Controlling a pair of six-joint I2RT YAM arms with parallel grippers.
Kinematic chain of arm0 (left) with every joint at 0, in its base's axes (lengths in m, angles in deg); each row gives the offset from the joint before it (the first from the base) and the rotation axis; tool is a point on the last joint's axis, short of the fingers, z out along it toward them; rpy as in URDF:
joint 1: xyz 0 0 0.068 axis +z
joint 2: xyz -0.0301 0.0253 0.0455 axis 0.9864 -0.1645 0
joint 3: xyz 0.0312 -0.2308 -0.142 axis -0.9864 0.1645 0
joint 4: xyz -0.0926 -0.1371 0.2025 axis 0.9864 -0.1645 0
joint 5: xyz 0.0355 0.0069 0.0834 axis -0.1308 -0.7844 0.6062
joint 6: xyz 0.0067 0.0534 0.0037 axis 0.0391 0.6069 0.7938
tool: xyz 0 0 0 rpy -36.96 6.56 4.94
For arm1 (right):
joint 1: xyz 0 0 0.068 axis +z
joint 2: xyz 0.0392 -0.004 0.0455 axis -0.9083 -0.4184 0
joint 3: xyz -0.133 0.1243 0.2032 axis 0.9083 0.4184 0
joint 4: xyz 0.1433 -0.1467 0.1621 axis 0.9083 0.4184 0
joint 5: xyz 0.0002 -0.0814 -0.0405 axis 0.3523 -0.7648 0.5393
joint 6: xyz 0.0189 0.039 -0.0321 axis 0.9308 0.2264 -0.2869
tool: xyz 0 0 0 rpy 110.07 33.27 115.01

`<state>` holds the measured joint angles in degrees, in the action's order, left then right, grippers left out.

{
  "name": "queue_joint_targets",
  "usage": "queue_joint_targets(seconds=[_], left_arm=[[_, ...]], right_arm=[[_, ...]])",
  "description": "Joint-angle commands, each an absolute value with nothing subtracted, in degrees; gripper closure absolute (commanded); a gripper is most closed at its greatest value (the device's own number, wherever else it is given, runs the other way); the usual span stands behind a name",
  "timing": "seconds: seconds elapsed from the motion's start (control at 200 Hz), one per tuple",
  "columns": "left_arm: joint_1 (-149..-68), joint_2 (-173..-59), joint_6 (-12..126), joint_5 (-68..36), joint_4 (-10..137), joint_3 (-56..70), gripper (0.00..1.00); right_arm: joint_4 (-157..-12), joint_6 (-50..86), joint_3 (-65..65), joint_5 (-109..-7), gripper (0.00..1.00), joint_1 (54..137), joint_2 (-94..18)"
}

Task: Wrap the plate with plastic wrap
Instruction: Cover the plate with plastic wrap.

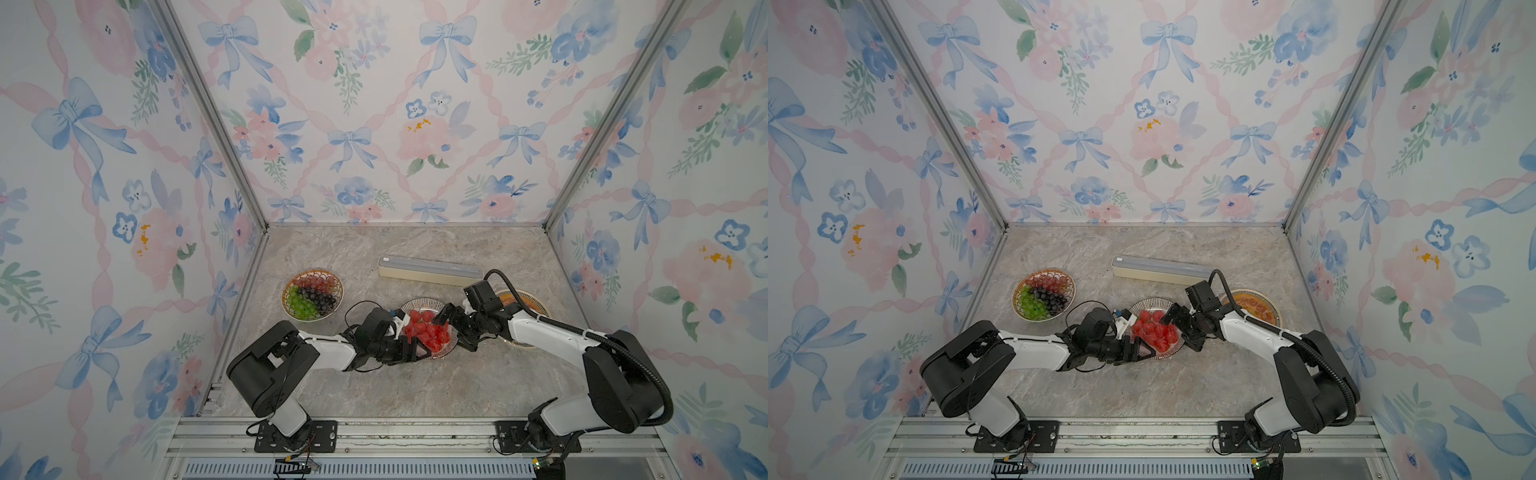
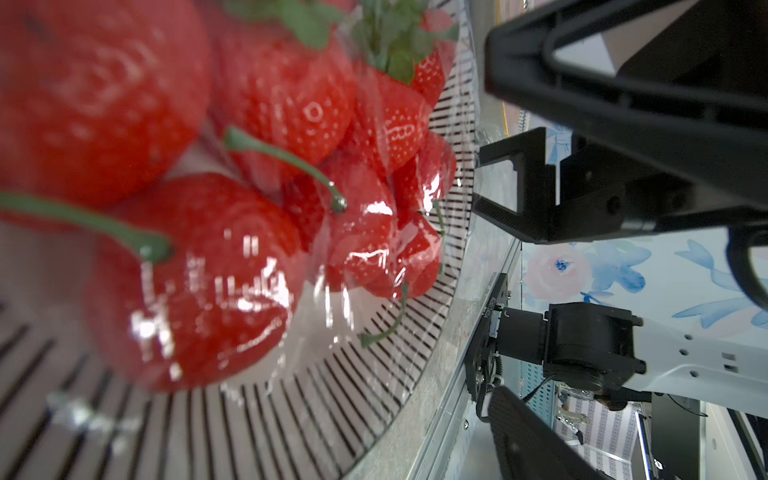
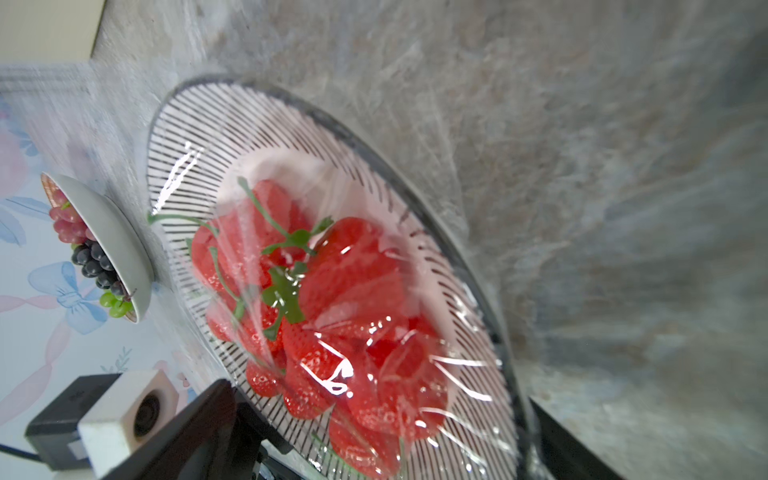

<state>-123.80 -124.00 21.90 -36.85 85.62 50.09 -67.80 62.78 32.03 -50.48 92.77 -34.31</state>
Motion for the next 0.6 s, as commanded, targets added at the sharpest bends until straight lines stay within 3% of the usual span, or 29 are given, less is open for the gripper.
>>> queue_joint_targets(seconds=[0.0,0.38,0.595], left_arm=[[-121.8,-122.3,22.6,-33.9,84.0,53.5,0.06],[-110.2,-111.2,31.5,-32.5,70.7,53.9,0.02],[-109.4,-120.0,34.3,-34.8,70.6,43.6,0.03]], right_arm=[[-63.9,60.0,33.1,-52.9,0.03,89.9,-32.6],[-50.8,39.5,27.9,-55.9,0.03,82.4,-20.0],[-50.2,35.2,25.3,-56.4,0.03,81.5,-16.4]])
